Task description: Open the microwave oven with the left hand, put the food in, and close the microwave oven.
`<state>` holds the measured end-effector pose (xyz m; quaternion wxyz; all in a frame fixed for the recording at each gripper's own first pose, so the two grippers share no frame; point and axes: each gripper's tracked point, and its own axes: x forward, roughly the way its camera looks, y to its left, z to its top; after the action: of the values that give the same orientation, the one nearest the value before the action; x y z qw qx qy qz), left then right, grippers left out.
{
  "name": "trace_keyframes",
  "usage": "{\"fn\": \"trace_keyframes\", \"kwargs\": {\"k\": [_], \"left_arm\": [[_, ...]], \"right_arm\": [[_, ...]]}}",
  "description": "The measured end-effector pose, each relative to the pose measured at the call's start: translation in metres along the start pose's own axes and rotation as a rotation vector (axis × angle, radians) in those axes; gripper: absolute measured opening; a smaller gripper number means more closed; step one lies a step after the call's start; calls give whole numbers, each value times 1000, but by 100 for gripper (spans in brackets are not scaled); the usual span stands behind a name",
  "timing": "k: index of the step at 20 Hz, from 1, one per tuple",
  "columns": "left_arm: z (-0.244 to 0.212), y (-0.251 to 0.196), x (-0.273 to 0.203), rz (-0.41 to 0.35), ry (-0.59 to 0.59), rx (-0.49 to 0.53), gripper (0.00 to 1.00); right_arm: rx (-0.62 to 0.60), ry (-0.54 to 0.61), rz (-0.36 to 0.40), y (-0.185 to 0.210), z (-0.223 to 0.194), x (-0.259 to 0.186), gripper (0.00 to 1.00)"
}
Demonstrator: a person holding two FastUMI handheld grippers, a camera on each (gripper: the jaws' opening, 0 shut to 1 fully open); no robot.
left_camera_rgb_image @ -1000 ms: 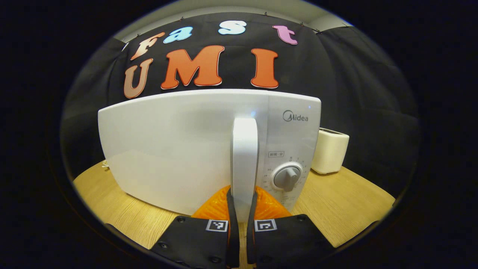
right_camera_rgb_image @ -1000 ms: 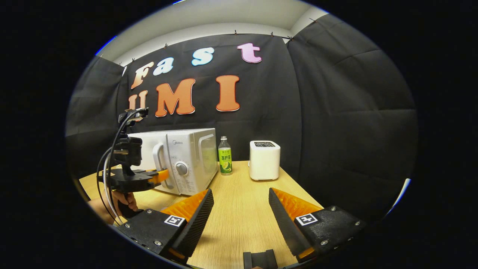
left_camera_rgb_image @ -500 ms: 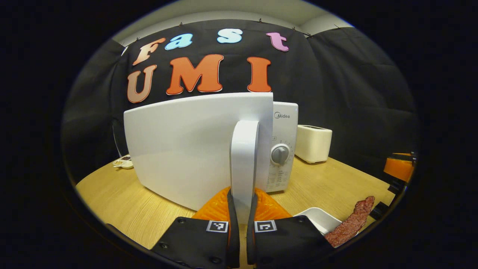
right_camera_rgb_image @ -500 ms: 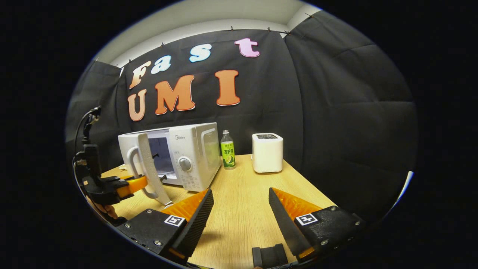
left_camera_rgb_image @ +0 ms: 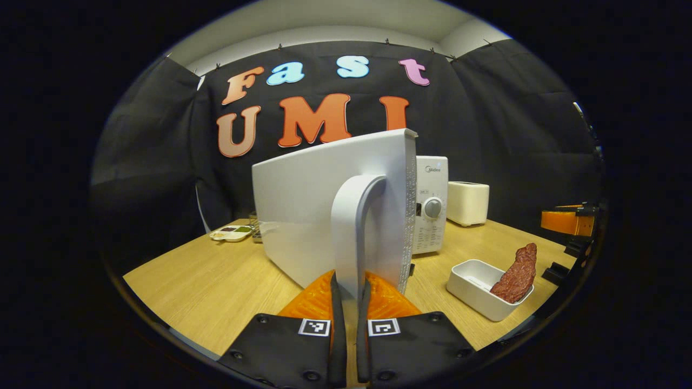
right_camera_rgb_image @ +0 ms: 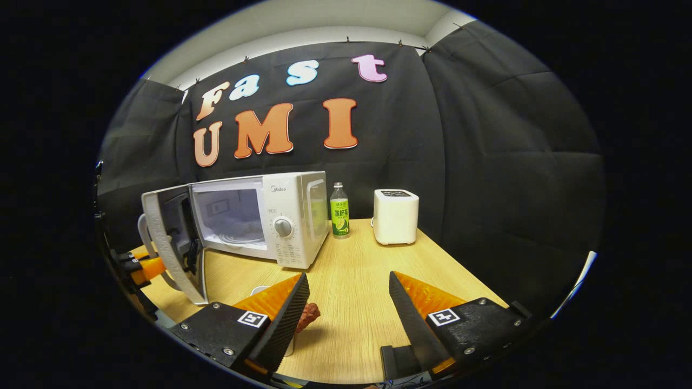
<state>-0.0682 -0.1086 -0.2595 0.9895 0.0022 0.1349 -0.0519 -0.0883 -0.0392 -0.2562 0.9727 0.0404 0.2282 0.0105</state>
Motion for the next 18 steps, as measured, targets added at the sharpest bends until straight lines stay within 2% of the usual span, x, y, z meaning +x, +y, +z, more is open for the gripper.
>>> {"fn": "trace_keyframes", "kwargs": {"k": [4,6,11,14,15,16,17,18], "left_arm": [[-8,60,-29,105,-22,-6,12],[-9,88,-41,148,-25,-13,16],[-15,135,-63,160,-23,-60,19],[-17,156,-73,167,-29,-50,57],[-16,162,-78,172,-36,-35,64],[-16,169,-84,183,-42,-17,63],[-16,177,-88,196,-46,1,71],[-18,187,-91,210,-40,11,75]], "right_arm": [[-8,11,-3,6,-6,-5,92],[-13,15,-7,8,-7,-7,92],[-19,26,-21,13,-10,-10,92],[-36,37,-33,15,-14,-10,92],[-39,40,-35,16,-14,-10,92],[-40,44,-38,17,-15,-9,92],[-44,47,-41,18,-16,-8,92],[-46,49,-52,15,-17,-7,92]]}}
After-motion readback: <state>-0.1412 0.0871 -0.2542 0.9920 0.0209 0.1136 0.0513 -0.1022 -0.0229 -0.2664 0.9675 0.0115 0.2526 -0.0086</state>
